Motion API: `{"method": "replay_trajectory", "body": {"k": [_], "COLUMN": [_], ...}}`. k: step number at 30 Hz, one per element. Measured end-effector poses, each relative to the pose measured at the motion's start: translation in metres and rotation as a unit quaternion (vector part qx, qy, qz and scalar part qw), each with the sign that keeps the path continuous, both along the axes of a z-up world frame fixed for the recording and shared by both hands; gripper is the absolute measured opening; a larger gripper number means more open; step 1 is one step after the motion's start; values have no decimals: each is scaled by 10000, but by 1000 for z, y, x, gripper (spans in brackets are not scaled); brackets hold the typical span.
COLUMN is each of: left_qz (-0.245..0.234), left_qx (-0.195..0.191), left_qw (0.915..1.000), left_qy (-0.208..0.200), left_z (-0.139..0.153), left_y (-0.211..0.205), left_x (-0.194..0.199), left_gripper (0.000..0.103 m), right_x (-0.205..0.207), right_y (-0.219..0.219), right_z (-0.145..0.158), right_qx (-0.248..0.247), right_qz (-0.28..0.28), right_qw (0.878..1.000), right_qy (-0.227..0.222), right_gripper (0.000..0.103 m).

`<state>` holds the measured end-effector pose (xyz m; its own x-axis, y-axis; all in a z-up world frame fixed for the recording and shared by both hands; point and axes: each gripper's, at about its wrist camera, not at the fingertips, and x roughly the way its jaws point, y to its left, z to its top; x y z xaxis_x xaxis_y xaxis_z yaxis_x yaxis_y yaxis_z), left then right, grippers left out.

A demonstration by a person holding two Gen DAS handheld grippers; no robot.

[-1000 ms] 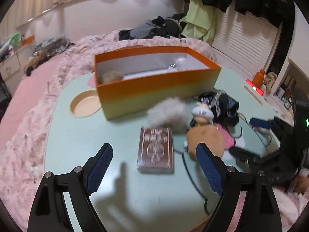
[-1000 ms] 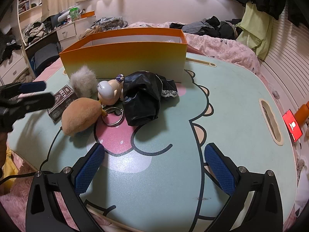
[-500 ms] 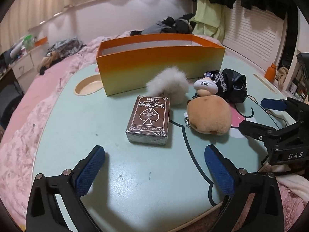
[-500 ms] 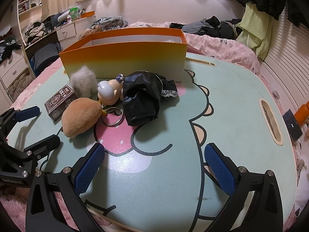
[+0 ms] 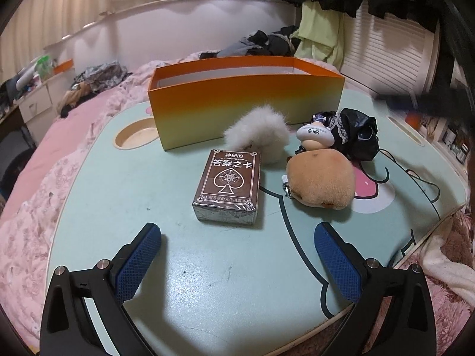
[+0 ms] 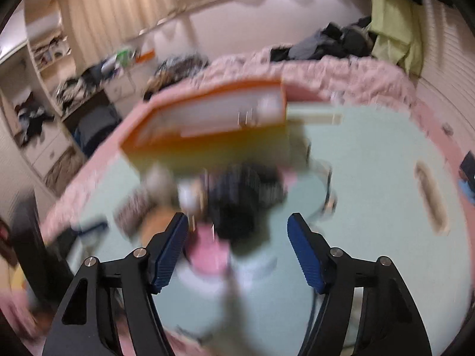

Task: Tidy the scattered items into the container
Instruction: 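Reach into the box and grasp the silver metal piece with the right gripper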

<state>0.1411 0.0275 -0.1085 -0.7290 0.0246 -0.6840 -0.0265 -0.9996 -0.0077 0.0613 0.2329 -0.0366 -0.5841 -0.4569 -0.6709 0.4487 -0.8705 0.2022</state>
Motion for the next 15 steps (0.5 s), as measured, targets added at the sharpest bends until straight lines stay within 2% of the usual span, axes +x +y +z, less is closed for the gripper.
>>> {"method": "replay_trajectory", "body": {"k": [3, 5, 6, 8, 12, 15], "left_qz": [-1, -5, -6, -9, -7, -6], "left_qx": [4, 0, -1, -5, -6, -7], "left_qw": [10000, 10000, 10000, 10000, 10000, 10000], "left_qy": [6, 8, 9, 16, 19, 22], "left_z": [0, 0, 0, 0, 0, 0], "left_y": [0, 1, 1, 2, 2, 2], "left_x": [0, 0, 0, 0, 0, 0], "left_gripper": [103, 103, 103, 103, 103, 103], "right_x": [-28, -58, -75, -109, -155, -169], "right_y": [-33, -59, -73, -97, -114, -117], "right_z": [38, 46, 44, 30, -3, -15], "right_qx": [377, 579, 762, 1153, 1318, 1496], "right_qz": [222, 352, 369, 366, 128, -12], "right_qw": [9979, 9972, 9962, 9925, 9863, 9822], "right_qy": [469, 328, 191, -189, -989, -1134], "right_gripper": [61, 49, 43, 42, 42, 42]}}
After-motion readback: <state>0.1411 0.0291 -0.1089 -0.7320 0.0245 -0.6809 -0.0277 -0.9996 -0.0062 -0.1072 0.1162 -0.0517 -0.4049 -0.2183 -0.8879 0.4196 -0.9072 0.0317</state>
